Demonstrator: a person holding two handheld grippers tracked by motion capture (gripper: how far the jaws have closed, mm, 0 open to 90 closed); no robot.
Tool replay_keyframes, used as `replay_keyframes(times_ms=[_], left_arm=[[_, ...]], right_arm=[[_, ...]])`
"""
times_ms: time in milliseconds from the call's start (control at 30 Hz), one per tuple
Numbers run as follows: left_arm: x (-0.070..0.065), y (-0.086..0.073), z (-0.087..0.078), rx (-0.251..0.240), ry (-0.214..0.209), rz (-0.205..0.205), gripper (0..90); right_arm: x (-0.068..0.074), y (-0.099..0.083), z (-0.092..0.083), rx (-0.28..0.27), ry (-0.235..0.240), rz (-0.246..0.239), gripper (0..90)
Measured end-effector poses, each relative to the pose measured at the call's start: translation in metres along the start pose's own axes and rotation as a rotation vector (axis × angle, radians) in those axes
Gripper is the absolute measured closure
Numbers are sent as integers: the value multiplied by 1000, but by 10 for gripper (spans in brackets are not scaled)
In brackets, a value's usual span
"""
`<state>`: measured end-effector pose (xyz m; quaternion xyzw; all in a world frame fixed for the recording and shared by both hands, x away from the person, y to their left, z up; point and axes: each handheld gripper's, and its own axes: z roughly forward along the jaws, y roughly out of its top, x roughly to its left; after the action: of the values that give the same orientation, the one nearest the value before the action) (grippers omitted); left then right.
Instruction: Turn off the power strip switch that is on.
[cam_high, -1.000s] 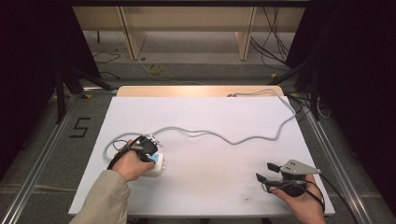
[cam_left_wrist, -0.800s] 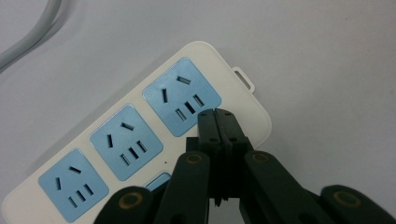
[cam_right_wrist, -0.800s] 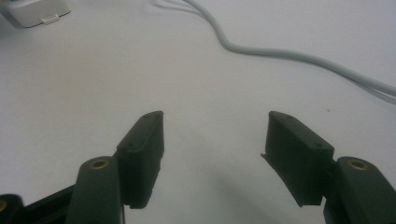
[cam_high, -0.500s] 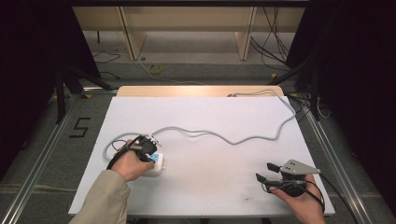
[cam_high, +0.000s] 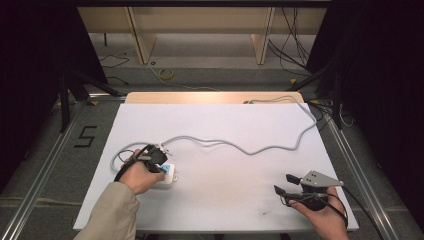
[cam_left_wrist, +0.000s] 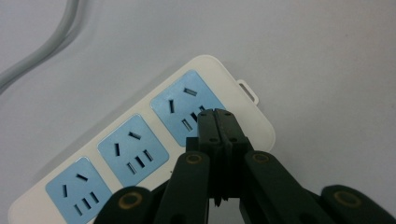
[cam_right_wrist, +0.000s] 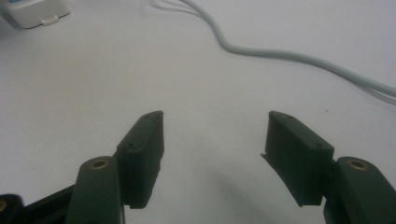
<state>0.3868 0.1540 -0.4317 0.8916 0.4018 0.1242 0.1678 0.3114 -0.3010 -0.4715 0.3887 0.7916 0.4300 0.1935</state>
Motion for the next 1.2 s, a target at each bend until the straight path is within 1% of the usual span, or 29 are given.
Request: replay_keyframes(times_ms=[67, 133, 200, 267, 333, 367, 400, 500, 533, 567, 667, 767, 833, 900, 1033, 1100, 1200], left_arm=[[0, 0, -1, -23, 6, -5, 898], [1, 0, -2, -48, 19, 1, 898], [1, 0, -4, -81, 22, -4, 897], [2, -1, -4, -102, 29, 1, 897], [2, -2, -5, -124, 35, -7, 897], [2, -3, -6, -133, 32, -5, 897], [2, -3, -6, -148, 29, -12, 896], [3, -4, -7, -170, 20, -18, 892], [3, -5, -7, -168, 13, -10, 867], [3, -5, -7, -176, 10, -7, 864], [3, -7, -8, -193, 17, -5, 872], [4, -9, -10, -224, 13, -1, 870], [4, -10, -10, -254, 11, -2, 864], [5, -11, -11, -275, 13, -3, 855], [6, -14, -11, -296, -11, -5, 814], [7, -16, -11, -305, -12, -9, 806], [8, -18, -12, -333, -16, -11, 785]], right_arm=[[0, 0, 0, -1, 0, 0, 383], [0, 0, 0, -1, 0, 0, 383], [0, 0, 0, -2, -1, 0, 383], [0, 0, 0, 0, -1, -1, 383], [0, 0, 0, -2, -1, -1, 383], [0, 0, 0, -2, -1, 0, 383], [0, 0, 0, 0, -1, 0, 383], [0, 0, -1, 1, -2, 0, 383], [0, 0, -1, 0, -2, 0, 383], [0, 0, -1, 0, -2, 0, 383], [0, 0, -1, 0, -1, -1, 383], [0, 0, 0, 0, 0, -1, 383], [0, 0, 0, -1, 1, -1, 383], [0, 0, 0, -1, 1, -1, 383], [0, 0, 0, 0, 3, -3, 383], [1, 0, 0, 1, 4, -3, 383], [1, 0, -1, 1, 4, -3, 383]])
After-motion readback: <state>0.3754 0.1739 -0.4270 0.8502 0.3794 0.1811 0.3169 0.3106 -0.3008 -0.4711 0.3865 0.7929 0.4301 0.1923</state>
